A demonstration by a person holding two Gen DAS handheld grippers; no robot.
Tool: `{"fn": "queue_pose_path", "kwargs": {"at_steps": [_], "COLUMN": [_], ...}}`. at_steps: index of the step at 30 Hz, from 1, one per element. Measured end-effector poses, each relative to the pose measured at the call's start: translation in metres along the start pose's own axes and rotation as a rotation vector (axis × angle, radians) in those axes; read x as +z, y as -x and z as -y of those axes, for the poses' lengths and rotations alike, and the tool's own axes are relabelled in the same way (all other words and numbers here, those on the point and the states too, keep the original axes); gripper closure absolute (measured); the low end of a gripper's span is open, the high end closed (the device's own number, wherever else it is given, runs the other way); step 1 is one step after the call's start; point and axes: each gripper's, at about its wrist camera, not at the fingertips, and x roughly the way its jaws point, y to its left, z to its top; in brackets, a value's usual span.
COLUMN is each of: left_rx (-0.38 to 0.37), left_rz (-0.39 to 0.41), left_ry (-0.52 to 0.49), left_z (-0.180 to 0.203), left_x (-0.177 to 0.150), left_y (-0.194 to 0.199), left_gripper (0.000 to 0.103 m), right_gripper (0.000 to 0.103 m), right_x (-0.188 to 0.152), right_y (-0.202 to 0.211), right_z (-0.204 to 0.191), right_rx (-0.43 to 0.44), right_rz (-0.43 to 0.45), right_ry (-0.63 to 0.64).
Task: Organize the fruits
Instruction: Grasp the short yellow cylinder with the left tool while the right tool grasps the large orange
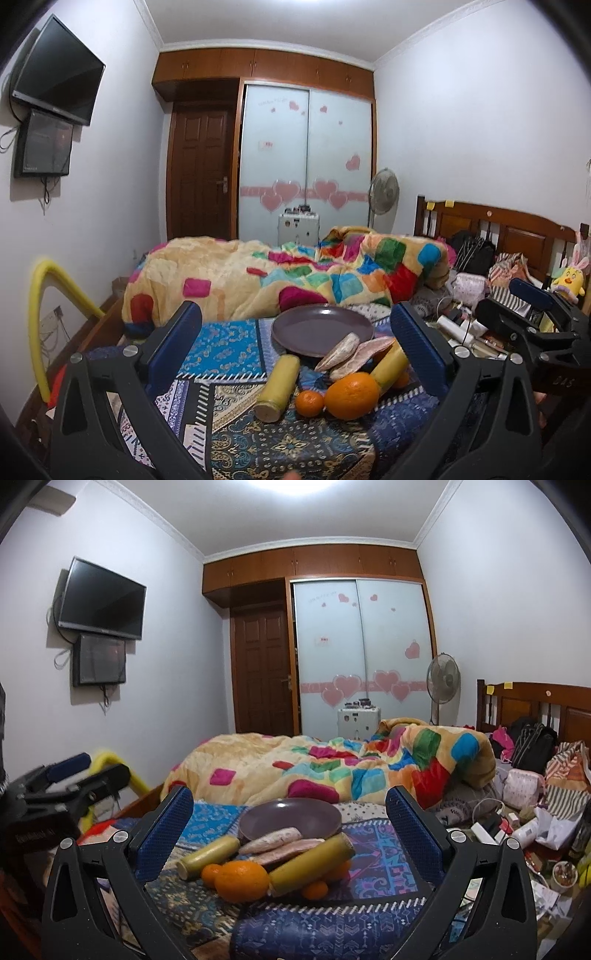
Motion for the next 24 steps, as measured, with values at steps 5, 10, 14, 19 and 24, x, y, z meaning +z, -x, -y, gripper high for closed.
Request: {"fn": "queue_pose_path", "kwargs": {"at_steps": [5, 10, 14, 19, 24], "left_rx": [0.024, 0.047, 0.058, 0.028, 0.004], "left_rz": [-0.105, -0.201, -0.285, -0.375, -0.423], "left_ry": [0.022, 0.024, -0.018, -0.021, -0.002], "left_z": [-0.021, -0.039, -0.042, -0.045, -0.051], "left_x": [-0.010, -0.027, -0.047, -0.071, -0.086], "left_y": [-0.031, -0.061, -0.083, -0.097, -0.098], "left_gripper": [0.000, 0.003, 0.016, 0.030, 0.042], "right_gripper": [0.000, 0.000, 0.000, 0.002, 0.016], "right_x": [-0.016, -0.038, -0.053, -0.063, -0.069], "right_y": [-0.024, -0.051, -0.063, -0.075, -0.081], "right_z": [0.013, 0.029, 0.034, 0.021, -0.006], "right_rx": [-0.025, -0.050, -0.042, 0.040, 0.139], "right_rz": [-0.094, -0.218, -0.286, -0.325, -0.344], "right_ry": [0.005, 0.018, 0.005, -0.031, -0.003]}}
